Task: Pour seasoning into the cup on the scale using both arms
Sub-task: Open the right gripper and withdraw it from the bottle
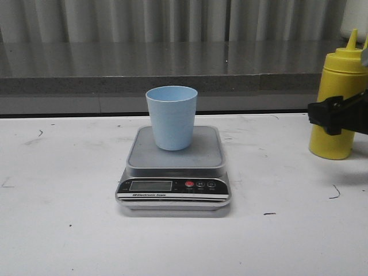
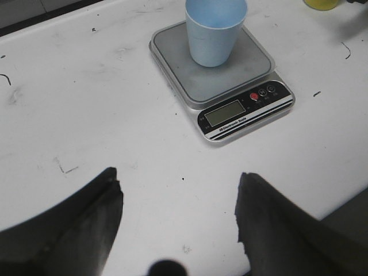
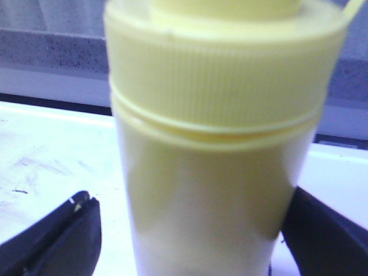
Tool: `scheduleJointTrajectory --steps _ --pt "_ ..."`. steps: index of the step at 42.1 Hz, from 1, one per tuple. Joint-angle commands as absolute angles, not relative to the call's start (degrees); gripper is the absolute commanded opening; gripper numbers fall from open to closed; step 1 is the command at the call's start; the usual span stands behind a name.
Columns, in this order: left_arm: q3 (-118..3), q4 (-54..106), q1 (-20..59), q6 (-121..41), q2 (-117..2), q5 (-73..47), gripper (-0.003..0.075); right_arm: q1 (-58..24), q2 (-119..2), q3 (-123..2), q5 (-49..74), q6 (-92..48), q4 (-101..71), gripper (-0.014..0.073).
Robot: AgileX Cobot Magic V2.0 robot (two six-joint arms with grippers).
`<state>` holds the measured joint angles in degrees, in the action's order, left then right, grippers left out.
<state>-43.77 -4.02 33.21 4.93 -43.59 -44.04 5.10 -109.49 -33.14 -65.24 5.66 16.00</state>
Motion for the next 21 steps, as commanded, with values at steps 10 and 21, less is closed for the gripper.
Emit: scheduleJointTrajectory --steps 10,21 --pt "-45.3 -4.1 33.5 5.1 -43.5 -40.1 0.0427 4.3 -84.2 -27.1 -39.2 12.0 11.9 0.0646" --pt "-45.3 -4.1 33.5 5.1 -43.5 -40.1 0.0427 -2.1 -64.2 -32.3 5.2 13.4 11.9 0.0646"
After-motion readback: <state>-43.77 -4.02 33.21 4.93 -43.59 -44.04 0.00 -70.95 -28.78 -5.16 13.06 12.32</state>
